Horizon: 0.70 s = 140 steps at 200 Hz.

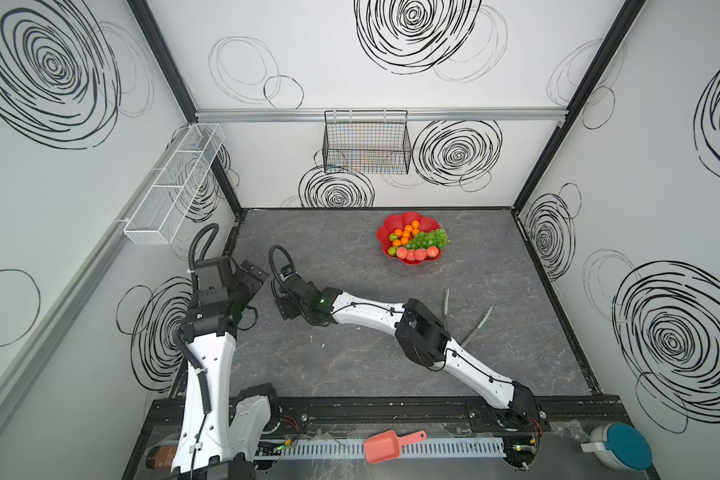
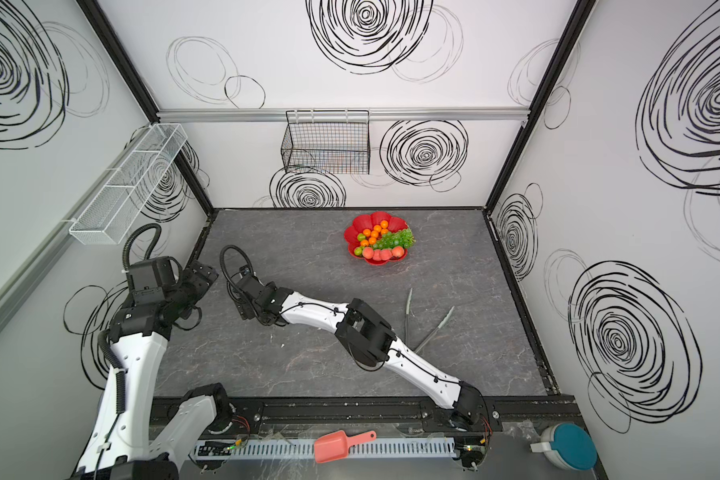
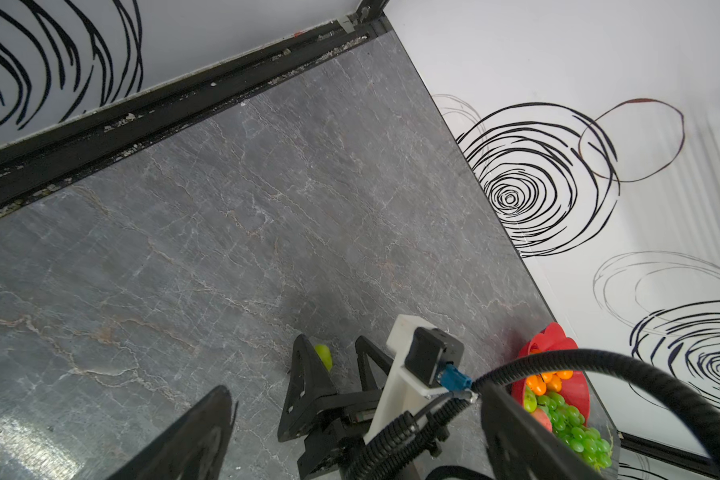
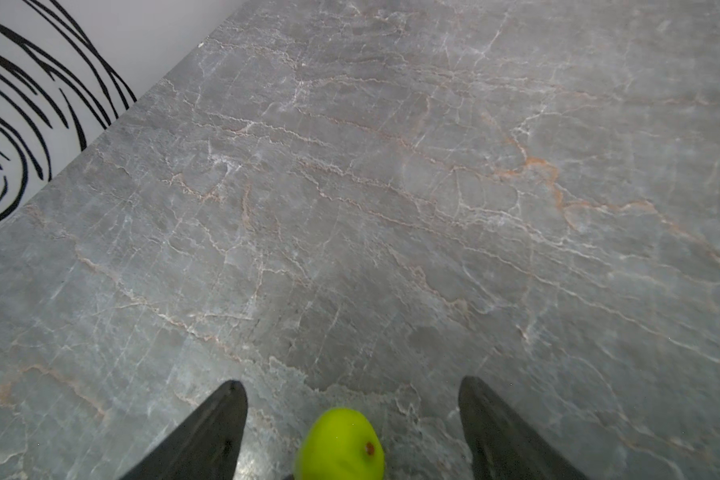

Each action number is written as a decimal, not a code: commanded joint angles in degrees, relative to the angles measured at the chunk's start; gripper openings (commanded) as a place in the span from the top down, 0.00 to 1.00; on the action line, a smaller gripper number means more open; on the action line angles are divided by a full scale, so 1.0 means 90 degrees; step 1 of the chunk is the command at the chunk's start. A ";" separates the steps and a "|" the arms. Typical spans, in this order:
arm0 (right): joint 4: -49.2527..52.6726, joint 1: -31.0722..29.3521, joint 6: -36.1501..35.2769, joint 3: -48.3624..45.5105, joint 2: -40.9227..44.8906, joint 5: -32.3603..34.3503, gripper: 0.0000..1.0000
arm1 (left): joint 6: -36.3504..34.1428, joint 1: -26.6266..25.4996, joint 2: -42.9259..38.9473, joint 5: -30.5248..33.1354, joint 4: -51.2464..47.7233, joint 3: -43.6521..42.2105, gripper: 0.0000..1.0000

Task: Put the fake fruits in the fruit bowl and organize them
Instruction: 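Move the right gripper back to the last green pear on the table, then lower the right gripper and close it on the small green pear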

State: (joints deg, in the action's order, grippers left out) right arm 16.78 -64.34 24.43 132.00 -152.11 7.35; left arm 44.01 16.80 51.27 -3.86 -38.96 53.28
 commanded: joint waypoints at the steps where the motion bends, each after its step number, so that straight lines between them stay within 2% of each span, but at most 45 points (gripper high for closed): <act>1: 0.0331 -0.0095 -0.0177 0.0205 -0.0166 0.0437 0.16 | 0.0052 0.0066 -0.0013 -0.0029 0.0188 -0.0021 0.04; 35: 0.0331 -0.0163 -0.0302 0.0201 -0.0169 0.0588 0.16 | 0.0067 0.0065 0.0055 -0.0067 0.0245 -0.0012 0.04; 140: 0.0697 -0.0107 -0.0188 0.0322 -0.0365 0.0411 0.16 | 0.0061 0.0060 0.0066 -0.0191 0.0335 -0.0050 0.04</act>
State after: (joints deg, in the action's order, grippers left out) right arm 19.86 -65.28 22.22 133.58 -154.26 10.85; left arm 44.18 16.91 51.83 -5.04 -38.28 53.23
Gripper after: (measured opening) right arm 0.838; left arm 0.959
